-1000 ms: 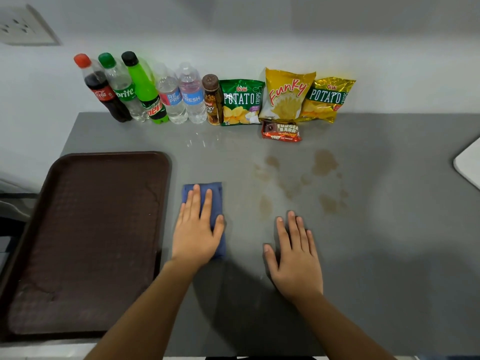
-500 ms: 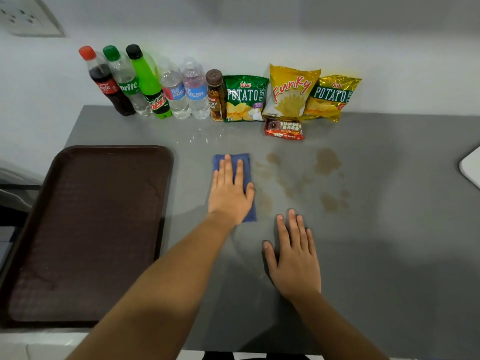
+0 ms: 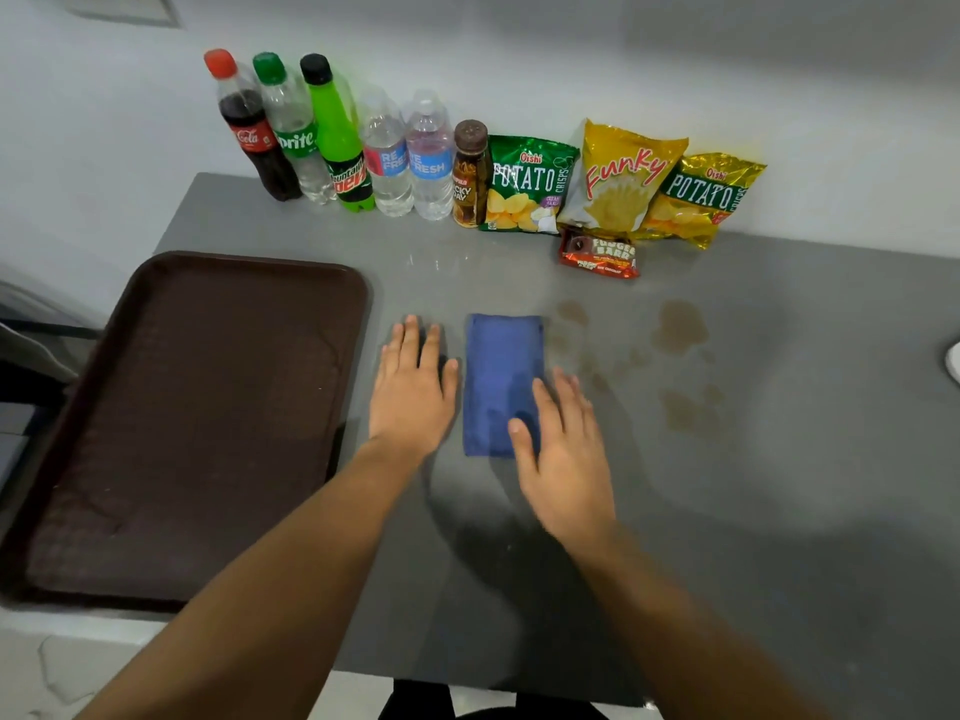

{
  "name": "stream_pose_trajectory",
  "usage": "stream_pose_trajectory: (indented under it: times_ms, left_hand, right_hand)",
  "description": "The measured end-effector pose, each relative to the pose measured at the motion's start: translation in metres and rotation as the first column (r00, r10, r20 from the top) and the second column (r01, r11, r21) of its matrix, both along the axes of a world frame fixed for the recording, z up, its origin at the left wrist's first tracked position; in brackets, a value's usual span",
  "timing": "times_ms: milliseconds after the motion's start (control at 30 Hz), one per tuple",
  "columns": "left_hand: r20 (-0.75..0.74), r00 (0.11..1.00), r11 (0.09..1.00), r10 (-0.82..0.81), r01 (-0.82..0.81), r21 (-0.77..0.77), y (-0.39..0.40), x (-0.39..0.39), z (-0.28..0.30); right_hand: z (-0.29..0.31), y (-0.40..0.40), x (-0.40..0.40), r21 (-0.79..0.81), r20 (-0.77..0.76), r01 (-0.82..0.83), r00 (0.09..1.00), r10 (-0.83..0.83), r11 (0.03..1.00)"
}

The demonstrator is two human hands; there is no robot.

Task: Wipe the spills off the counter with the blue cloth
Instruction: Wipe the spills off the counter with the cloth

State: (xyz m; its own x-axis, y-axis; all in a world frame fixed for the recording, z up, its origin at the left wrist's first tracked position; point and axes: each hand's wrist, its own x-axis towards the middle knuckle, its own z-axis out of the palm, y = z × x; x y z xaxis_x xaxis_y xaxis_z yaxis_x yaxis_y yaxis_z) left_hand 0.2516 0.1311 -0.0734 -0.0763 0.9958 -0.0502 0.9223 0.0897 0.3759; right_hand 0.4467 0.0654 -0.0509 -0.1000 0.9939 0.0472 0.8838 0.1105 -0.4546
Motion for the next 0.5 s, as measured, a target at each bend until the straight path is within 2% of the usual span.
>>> stream_pose_trajectory:
  times_ms: [133,233,300,500]
  left_hand:
    - [-0.029,1.000,1.000,0.009,-0.009,0.008,-0.007,-0.002,-0.012]
    - [-0.035,0.999,0.999,0.028,-0.026,0.043,-0.010,0.001,-0.018]
    - [-0.034,0.999,0.998,0.027,-0.025,0.056,-0.010,0.000,-0.020]
    - [-0.043,0.998,0.997,0.034,-0.031,0.077,-0.013,-0.002,-0.022]
  right_hand:
    - [0.003,0.056,-0.044,-0.061,0.084,-0.066,0.994,0.071,0.996]
    - [-0.007,0.083,-0.063,-0.134,0.113,-0.036,0.992,0.051,0.990]
    - [-0.016,0.088,-0.064,-0.170,0.152,-0.021,0.987,0.048,0.985]
    - [-0.026,0.115,-0.023,-0.113,0.244,-0.074,0.965,0.100,0.991]
